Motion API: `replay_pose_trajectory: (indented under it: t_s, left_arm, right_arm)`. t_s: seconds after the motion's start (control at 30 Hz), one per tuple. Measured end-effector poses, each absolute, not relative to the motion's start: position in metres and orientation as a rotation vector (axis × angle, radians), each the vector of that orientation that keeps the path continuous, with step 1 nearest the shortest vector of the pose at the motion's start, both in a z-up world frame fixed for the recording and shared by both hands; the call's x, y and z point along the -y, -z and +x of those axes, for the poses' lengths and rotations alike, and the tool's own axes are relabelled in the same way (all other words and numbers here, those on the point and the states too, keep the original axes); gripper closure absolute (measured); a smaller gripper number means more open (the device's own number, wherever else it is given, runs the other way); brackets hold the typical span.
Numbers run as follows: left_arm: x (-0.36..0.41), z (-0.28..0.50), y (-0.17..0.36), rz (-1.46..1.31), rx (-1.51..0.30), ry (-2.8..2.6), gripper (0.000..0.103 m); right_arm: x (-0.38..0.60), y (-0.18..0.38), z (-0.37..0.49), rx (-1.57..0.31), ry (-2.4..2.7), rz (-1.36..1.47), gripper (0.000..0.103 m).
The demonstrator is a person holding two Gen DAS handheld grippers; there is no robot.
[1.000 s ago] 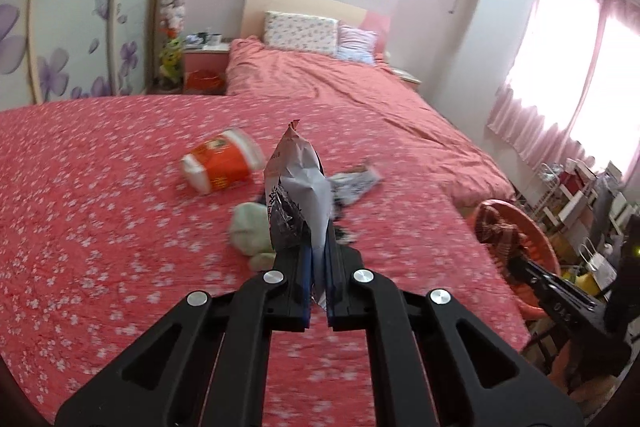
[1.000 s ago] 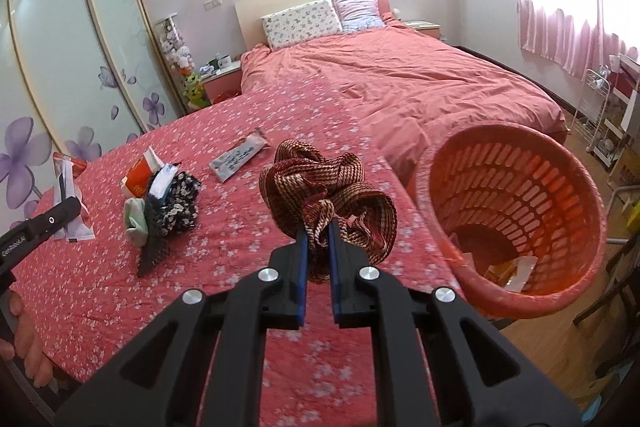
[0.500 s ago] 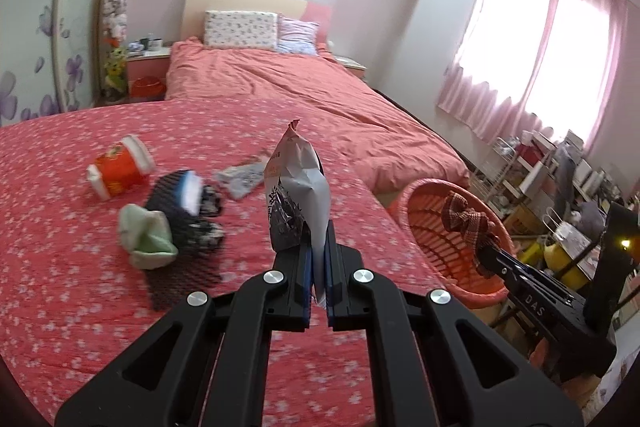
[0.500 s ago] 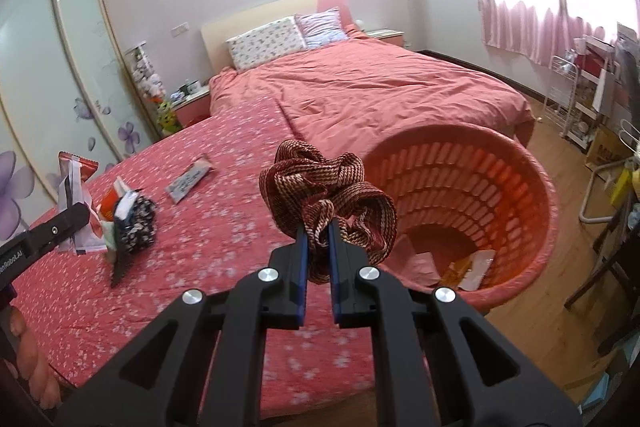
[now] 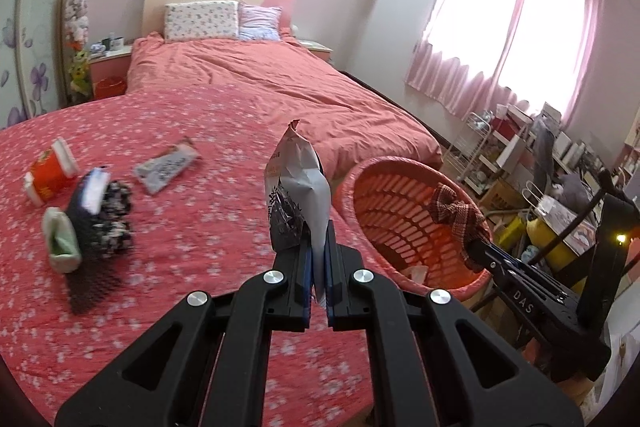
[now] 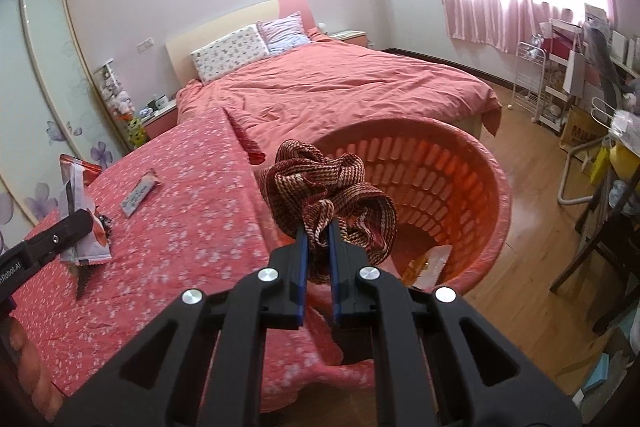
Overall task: Collect trash
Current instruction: 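Carry scrunchie and silver wrapper over the orange basket and open both tools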
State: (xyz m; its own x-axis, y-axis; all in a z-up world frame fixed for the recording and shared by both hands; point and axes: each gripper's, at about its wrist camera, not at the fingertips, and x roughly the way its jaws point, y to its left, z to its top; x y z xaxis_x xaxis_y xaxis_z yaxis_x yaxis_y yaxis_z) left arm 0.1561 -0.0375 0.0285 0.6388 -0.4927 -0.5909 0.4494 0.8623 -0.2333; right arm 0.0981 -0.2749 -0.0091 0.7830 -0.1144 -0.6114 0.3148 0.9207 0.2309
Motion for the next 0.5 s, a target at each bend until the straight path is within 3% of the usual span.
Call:
replay_pose_trajectory:
  t_s: [0.5]
  left_arm:
    - [0.109,0.161,-0.017,-0.031,-0.716,0.673,0.098]
  right_arm:
    - [0.313,0.017,0.097,-0.596,0.278,0.373,0.093]
